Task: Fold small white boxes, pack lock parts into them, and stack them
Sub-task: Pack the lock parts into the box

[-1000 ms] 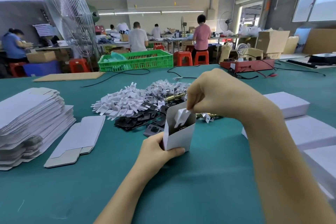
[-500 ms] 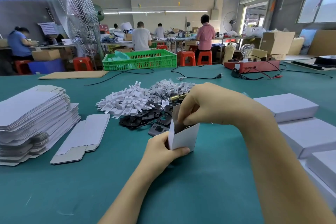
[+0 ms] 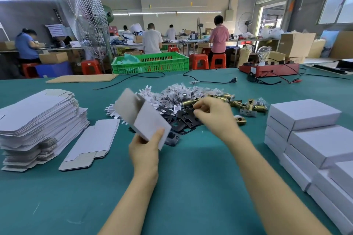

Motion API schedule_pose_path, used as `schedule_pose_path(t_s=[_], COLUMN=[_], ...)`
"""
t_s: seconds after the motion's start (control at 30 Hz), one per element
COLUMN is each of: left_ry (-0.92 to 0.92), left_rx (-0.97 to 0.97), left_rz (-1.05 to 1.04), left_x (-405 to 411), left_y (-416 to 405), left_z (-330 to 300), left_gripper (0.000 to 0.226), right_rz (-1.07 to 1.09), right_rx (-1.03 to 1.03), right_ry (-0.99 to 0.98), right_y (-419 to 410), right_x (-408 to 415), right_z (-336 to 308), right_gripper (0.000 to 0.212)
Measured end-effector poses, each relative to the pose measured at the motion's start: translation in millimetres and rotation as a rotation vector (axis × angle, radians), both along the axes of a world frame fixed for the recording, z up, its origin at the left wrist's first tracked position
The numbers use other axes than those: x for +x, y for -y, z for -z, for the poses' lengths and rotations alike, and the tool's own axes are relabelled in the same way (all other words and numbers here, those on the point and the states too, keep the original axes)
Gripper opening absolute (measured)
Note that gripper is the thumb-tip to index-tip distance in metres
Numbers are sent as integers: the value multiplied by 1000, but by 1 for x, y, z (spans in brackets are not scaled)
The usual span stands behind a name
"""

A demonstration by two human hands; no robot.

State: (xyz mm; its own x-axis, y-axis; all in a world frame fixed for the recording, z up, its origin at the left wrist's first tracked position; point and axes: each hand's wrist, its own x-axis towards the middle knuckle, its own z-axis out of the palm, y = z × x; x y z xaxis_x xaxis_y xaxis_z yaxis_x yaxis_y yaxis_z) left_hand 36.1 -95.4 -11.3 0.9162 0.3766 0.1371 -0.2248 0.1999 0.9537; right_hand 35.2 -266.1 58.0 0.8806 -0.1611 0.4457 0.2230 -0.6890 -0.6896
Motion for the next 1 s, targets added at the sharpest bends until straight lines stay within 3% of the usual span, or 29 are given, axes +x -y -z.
schedule_pose_path(t_s=[0.13,0.27,0.37,0.47,0.67,0.77,1.0], left_ry=[-60,-67,-66,-62,-49,-44,-16], left_rx=[-143,-104,-91,-91,-41,-24,17], left_rz=[-116,-101,-100,-97,-64,-57,34], left_x=[6,8,9,9,8,8,5], left_y=[-7,-4,-3,-2,0,0,1], left_z=[3,5,8,9,10,10,9], left_gripper=[17,17,19,18,15,15,15], right_rz=[-146,-257,-231,-179,-106,-89,-64], right_rx=[-93,-347,-500,-490,-243,-18,623], right_ry=[-110,-166,-171,-134,-179,-192,-376], right_y=[-19,-33,-38,-39,-37,-35,-1], right_x=[10,12,13,15,18,17,14], right_z=[45,72,78,78,78,74,48], right_gripper=[24,40,37,32,27,12,21])
